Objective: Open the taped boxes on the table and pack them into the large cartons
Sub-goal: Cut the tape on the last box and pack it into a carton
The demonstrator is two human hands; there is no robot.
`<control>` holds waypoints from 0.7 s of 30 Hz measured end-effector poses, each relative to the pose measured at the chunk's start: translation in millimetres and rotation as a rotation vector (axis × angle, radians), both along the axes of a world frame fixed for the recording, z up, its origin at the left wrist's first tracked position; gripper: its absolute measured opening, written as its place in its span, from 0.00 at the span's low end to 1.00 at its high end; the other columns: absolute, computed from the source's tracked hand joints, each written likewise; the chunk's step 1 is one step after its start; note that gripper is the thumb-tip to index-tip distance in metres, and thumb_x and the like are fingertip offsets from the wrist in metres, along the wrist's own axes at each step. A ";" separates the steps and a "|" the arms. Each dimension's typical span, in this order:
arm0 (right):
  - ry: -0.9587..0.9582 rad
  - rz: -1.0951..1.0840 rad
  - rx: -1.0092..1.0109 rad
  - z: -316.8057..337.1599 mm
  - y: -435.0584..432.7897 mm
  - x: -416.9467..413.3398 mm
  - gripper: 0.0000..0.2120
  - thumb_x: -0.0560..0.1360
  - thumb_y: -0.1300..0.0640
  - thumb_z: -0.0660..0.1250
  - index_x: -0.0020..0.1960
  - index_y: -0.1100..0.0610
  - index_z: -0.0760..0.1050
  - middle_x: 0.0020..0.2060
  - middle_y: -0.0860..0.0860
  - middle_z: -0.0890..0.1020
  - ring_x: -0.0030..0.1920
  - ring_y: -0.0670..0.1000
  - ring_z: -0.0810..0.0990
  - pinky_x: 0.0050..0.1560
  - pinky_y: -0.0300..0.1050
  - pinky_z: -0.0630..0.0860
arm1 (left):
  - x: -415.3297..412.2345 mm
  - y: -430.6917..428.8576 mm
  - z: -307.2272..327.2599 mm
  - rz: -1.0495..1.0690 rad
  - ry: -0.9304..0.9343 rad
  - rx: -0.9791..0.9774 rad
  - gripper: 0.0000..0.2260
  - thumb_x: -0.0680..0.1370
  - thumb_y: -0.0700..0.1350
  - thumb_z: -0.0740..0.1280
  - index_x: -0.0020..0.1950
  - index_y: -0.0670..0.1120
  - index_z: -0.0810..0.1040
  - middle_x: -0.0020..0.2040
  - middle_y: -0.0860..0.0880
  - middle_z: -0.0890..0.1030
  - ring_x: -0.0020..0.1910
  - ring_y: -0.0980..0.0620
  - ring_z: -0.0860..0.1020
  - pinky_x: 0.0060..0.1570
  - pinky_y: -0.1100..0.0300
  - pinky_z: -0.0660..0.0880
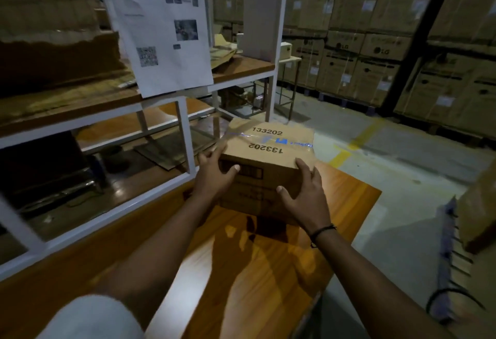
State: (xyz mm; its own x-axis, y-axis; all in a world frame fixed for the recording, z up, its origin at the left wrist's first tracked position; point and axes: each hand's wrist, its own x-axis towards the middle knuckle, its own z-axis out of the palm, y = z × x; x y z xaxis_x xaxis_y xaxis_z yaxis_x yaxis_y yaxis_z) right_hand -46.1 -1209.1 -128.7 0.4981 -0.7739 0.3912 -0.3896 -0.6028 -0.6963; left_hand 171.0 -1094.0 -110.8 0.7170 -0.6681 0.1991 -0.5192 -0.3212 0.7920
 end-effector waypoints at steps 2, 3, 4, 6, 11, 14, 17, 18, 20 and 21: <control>-0.002 0.062 -0.012 -2.2 4.1 1.9 0.36 0.74 0.46 0.72 0.77 0.44 0.58 0.74 0.55 0.63 0.71 0.57 0.69 0.65 0.57 0.77 | -10.8 26.3 -9.8 0.070 -0.027 -0.063 0.30 0.79 0.54 0.72 0.78 0.62 0.64 0.76 0.45 0.58 0.72 0.40 0.67 0.61 0.50 0.75; -0.006 0.094 -0.015 -3.5 7.0 3.6 0.36 0.74 0.46 0.72 0.77 0.43 0.58 0.74 0.55 0.64 0.70 0.58 0.70 0.64 0.58 0.77 | -14.4 41.5 -14.4 0.106 -0.041 -0.086 0.29 0.79 0.54 0.72 0.77 0.63 0.65 0.74 0.47 0.59 0.71 0.42 0.68 0.59 0.53 0.75; -0.013 0.122 -0.018 -4.3 9.9 5.3 0.36 0.74 0.46 0.72 0.76 0.42 0.58 0.73 0.55 0.64 0.70 0.58 0.71 0.63 0.59 0.78 | -18.8 54.8 -17.1 0.135 -0.058 -0.101 0.29 0.79 0.54 0.72 0.77 0.63 0.65 0.73 0.48 0.59 0.69 0.45 0.67 0.58 0.55 0.74; -0.027 0.193 -0.024 -8.1 20.7 9.6 0.36 0.74 0.46 0.73 0.76 0.41 0.59 0.73 0.55 0.65 0.69 0.58 0.71 0.63 0.61 0.78 | -29.6 86.4 -20.6 0.202 -0.098 -0.118 0.29 0.79 0.54 0.72 0.77 0.63 0.64 0.71 0.50 0.59 0.66 0.51 0.65 0.56 0.57 0.73; -0.030 0.391 -0.061 -17.1 62.9 24.9 0.37 0.72 0.40 0.69 0.77 0.40 0.57 0.72 0.56 0.64 0.71 0.59 0.69 0.62 0.62 0.77 | -59.1 163.7 -25.2 0.373 -0.130 -0.102 0.33 0.79 0.54 0.72 0.80 0.64 0.60 0.74 0.50 0.55 0.68 0.53 0.60 0.60 0.55 0.75; -0.039 0.477 -0.074 -19.5 92.9 32.9 0.38 0.71 0.38 0.67 0.77 0.41 0.57 0.72 0.57 0.65 0.71 0.59 0.68 0.63 0.64 0.76 | -75.9 205.2 -27.2 0.471 -0.150 -0.090 0.34 0.78 0.55 0.72 0.80 0.66 0.59 0.74 0.52 0.55 0.73 0.47 0.62 0.64 0.50 0.75; -0.032 0.556 -0.092 -21.8 121.5 38.0 0.39 0.71 0.38 0.68 0.78 0.41 0.56 0.73 0.57 0.63 0.72 0.60 0.67 0.63 0.65 0.75 | -96.5 243.1 -29.3 0.584 -0.133 -0.070 0.33 0.78 0.56 0.72 0.78 0.69 0.59 0.76 0.53 0.53 0.76 0.41 0.61 0.64 0.42 0.76; -0.029 0.586 -0.096 -22.1 131.2 38.6 0.39 0.71 0.38 0.67 0.78 0.41 0.55 0.74 0.58 0.63 0.72 0.60 0.67 0.64 0.66 0.74 | -104.5 255.1 -29.7 0.617 -0.133 -0.068 0.34 0.78 0.56 0.72 0.78 0.69 0.59 0.76 0.52 0.53 0.76 0.39 0.61 0.63 0.41 0.77; -0.028 0.646 -0.104 -22.7 150.2 38.2 0.39 0.71 0.37 0.67 0.78 0.41 0.55 0.74 0.58 0.62 0.73 0.60 0.65 0.64 0.66 0.74 | -122.3 277.5 -30.3 0.680 -0.147 -0.063 0.34 0.78 0.56 0.72 0.79 0.67 0.58 0.76 0.52 0.54 0.75 0.40 0.63 0.59 0.43 0.79; -0.028 0.675 -0.108 -23.2 158.8 37.7 0.40 0.71 0.38 0.68 0.78 0.41 0.55 0.75 0.58 0.61 0.74 0.61 0.65 0.65 0.66 0.73 | -131.7 287.7 -30.7 0.716 -0.159 -0.064 0.34 0.78 0.56 0.72 0.80 0.66 0.58 0.76 0.52 0.54 0.74 0.41 0.64 0.58 0.44 0.80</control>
